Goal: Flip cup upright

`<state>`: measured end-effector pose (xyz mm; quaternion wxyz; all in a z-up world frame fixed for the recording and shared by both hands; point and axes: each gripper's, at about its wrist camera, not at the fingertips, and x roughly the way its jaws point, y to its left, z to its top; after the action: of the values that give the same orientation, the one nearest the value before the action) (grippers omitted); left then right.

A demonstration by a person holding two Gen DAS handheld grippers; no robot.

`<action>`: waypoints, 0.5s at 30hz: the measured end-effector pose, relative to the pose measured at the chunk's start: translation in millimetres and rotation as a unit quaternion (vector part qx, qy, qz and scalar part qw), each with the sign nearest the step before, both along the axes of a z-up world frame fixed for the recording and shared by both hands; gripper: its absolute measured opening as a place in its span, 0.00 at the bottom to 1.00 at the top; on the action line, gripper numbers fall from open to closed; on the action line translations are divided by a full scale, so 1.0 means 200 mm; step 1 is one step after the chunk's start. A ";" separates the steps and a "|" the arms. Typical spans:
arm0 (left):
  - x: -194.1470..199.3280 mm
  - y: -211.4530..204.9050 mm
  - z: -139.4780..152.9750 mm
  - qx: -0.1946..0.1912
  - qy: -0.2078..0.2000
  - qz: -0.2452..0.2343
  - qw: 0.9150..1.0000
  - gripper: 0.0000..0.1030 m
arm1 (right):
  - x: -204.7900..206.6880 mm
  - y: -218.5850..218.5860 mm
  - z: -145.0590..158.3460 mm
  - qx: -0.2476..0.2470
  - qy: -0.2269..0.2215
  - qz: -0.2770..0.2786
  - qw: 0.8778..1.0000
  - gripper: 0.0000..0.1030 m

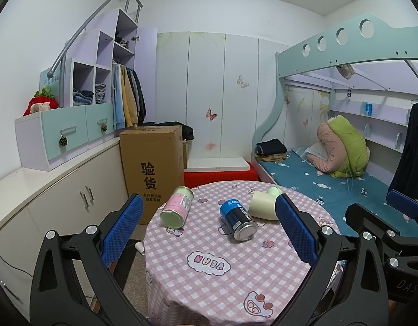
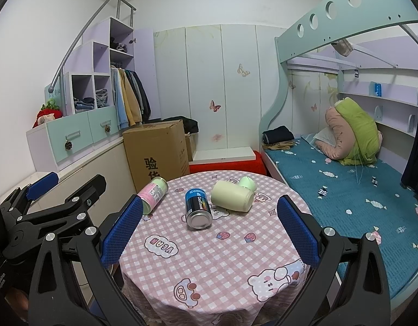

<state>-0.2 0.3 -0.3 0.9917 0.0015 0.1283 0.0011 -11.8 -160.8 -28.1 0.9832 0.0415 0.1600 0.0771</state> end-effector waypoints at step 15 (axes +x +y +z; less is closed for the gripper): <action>0.10 0.04 -0.11 0.001 0.007 -0.002 1.000 0.95 | 0.11 0.02 -0.06 0.003 0.011 0.000 1.000 0.93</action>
<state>19.3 7.8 -22.8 0.9908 0.0031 0.1351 -0.0004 10.0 -155.8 -41.0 0.9812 0.0450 0.1710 0.0767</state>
